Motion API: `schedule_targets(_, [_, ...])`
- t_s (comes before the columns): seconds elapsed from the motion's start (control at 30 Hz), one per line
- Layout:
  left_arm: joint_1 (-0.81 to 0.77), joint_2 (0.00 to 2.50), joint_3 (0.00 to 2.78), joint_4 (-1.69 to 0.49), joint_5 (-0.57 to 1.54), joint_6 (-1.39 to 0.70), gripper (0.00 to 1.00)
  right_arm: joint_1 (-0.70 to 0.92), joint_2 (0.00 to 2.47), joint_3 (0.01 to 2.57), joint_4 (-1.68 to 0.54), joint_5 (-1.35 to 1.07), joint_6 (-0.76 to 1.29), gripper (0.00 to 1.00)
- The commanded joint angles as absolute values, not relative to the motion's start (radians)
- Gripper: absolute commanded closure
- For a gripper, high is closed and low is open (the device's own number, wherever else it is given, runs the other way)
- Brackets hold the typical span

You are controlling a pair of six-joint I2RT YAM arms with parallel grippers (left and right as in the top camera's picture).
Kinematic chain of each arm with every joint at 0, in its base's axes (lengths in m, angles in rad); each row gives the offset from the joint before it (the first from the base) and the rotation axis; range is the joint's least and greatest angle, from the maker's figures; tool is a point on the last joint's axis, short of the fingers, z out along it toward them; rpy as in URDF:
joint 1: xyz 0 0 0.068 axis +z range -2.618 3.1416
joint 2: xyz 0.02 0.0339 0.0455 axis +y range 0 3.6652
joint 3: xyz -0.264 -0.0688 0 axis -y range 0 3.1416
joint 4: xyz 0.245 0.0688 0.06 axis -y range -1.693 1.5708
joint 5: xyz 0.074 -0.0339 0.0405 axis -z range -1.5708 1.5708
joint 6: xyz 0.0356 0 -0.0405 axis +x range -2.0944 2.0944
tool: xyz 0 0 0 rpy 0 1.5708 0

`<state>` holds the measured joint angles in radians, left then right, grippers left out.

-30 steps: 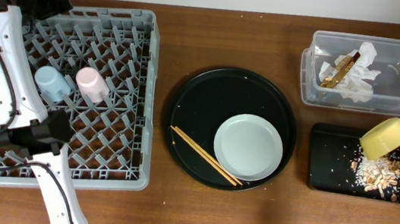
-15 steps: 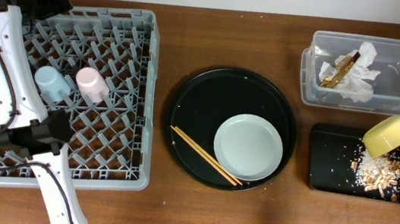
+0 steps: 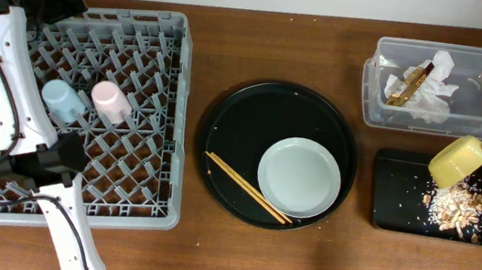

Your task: Sort waste into correct bins and load items into the dishwasher rack

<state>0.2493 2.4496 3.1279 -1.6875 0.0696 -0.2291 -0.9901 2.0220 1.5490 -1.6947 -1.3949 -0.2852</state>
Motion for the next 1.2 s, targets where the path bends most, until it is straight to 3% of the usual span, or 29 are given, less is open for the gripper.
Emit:
schedule_targets(0.0, [0.252, 2.441, 3.135, -1.688, 0.055, -0.231, 0.01, -0.982, 1.946, 1.609, -1.699, -1.321, -0.257, 0.96])
schedule_targets(0.13, [0.252, 2.441, 3.135, -1.688, 0.055, -0.231, 0.01, -0.942, 1.86, 1.756, -1.698, -1.125, -0.214, 0.96])
schedule_targets(0.23, [0.252, 2.441, 3.135, -1.688, 0.055, -0.231, 0.01, -0.891, 1.816, 1.894, -1.664, -0.803, 0.023, 0.96])
schedule_targets(0.33, [0.252, 2.441, 3.135, -1.688, 0.055, -0.231, 0.0, -0.744, 1.768, 2.038, -1.631, -0.216, 0.408, 0.96])
schedule_targets(0.53, [0.252, 2.441, 3.135, -1.688, 0.055, -0.231, 0.01, -0.436, 1.76, 2.063, -1.639, 0.169, 0.602, 0.96])
schedule_targets(0.7, [0.252, 2.441, 3.135, -1.688, 0.055, -0.231, 0.01, -0.081, 1.76, 2.063, -1.689, 0.617, 0.9, 0.96])
schedule_targets(0.8, [0.252, 2.441, 3.135, -1.688, 0.055, -0.231, 0.01, 0.119, 1.765, 2.063, -1.636, 0.607, 0.933, 0.96])
schedule_targets(0.93, [0.252, 2.441, 3.135, -1.688, 0.055, -0.231, 0.01, 0.345, 1.792, 2.063, -1.421, 0.44, 0.743, 0.96])
schedule_targets(1.17, [0.252, 2.441, 3.135, -1.688, 0.055, -0.231, 0.01, 0.559, 1.954, 2.063, -1.148, 0.345, 0.464, 0.96])
